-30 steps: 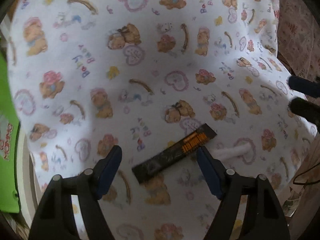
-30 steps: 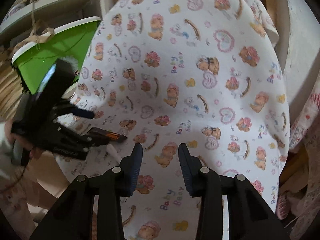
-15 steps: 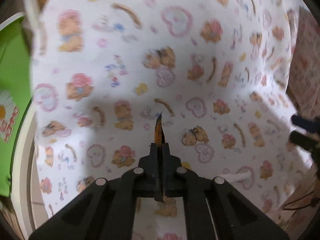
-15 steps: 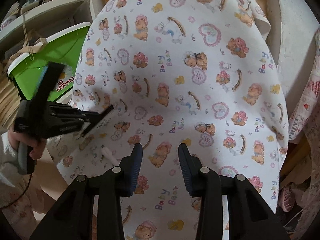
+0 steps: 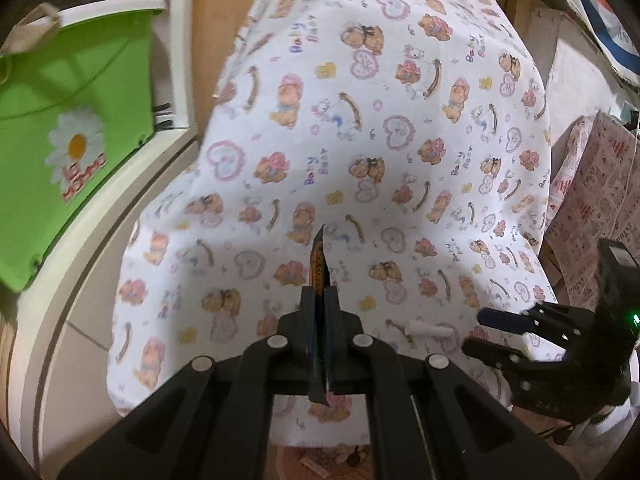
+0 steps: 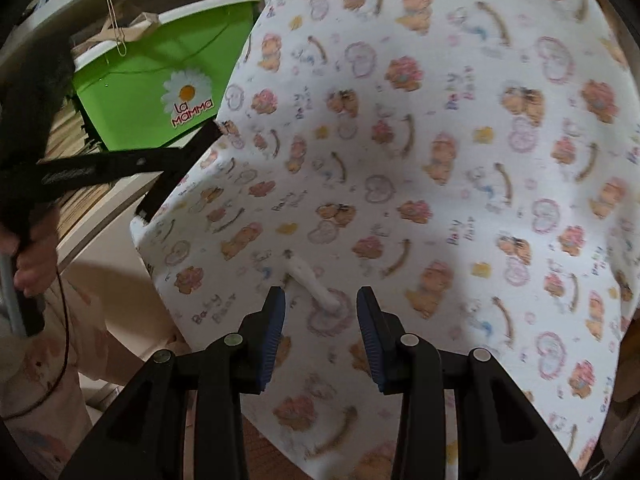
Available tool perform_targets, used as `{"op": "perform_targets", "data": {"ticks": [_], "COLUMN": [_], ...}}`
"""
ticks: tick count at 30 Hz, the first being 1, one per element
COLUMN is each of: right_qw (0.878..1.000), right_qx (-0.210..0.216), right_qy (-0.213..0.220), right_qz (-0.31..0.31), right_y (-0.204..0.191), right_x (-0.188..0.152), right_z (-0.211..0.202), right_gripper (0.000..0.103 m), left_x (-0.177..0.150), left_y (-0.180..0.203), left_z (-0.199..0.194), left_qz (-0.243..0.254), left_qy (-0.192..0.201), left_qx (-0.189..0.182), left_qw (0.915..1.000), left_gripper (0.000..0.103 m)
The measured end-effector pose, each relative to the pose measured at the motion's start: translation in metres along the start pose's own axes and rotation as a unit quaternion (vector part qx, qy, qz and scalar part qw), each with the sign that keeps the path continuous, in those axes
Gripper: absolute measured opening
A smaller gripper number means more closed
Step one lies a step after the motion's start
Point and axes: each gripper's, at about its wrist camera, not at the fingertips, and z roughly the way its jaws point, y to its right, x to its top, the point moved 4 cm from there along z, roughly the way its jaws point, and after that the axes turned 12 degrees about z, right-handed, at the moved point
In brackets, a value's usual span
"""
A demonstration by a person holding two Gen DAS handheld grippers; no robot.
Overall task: Collect trash
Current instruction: 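Grasp the white stick with the right tool while the left tool holds the black-and-orange stick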
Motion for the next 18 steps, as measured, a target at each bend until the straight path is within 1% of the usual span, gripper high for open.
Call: {"op": "perform_targets", "data": {"ticks": [2,3,4,5,6,7,10,11,12,13,14,16,18], "right_qw": [1.0,1.0,1.0,1.0,1.0,1.0,0.999,0.999,0.999,0.999,0.999,0.998,0.999], "right_qx": [0.0,0.001,-0.002,-0.009,-0.012,-0.012,-0.017,-0.017,-0.014,-0.019,-0.027,-0.037,-0.031], "right_qy": [-0.011,-0.017,-0.02,-0.023,-0.027,-0.028,-0.027,-0.034,-0.037,-0.038,-0.041,-0.035,-0.035], "right_qz": [0.003,0.002,0.004,0.008,0.008,0.005,-0.011,-0.011,-0.009,-0.012,-0.022,-0.031,-0.026], "right_y": [0.001,0.001,0.002,0.003,0.004,0.002,-0.002,-0.003,-0.005,-0.006,-0.009,-0.01,-0.011], "right_x": [0.002,0.003,0.002,0.001,0.001,0.001,-0.002,-0.004,-0.008,-0.01,-0.013,-0.017,-0.019], "right_z": [0.01,0.016,0.019,0.023,0.026,0.028,0.033,0.036,0.037,0.036,0.036,0.034,0.032], "right_gripper": [0.041,0.041,0.041,0.041,0.04,0.037,0.035,0.029,0.026,0.017,0.012,0.01,0.01], "left_x": [-0.008,-0.012,-0.014,-0.018,-0.021,-0.024,-0.032,-0.033,-0.035,-0.036,-0.038,-0.041,-0.045], "left_y": [0.002,0.009,0.016,0.022,0.024,0.026,0.021,0.019,0.018,0.017,0.015,0.015,0.017], "left_z": [-0.003,-0.006,-0.006,-0.007,-0.008,-0.009,-0.011,-0.013,-0.014,-0.016,-0.017,-0.019,-0.02], "left_qz": [0.003,0.025,0.046,0.063,0.067,0.065,0.037,0.033,0.03,0.025,0.019,0.015,0.021], "left_qy": [0.005,0.011,0.014,0.015,0.013,0.01,0.008,0.01,0.011,0.012,0.013,0.009,0.004], "left_qx": [0.012,0.028,0.033,0.031,0.029,0.028,0.024,0.028,0.032,0.034,0.035,0.036,0.039], "left_qw": [0.9999,0.9992,0.9983,0.9974,0.9972,0.9974,0.999,0.999,0.999,0.999,0.9991,0.9992,0.999], "left_gripper": [0.003,0.003,0.003,0.004,0.004,0.004,0.004,0.004,0.004,0.004,0.003,0.003,0.003]}}
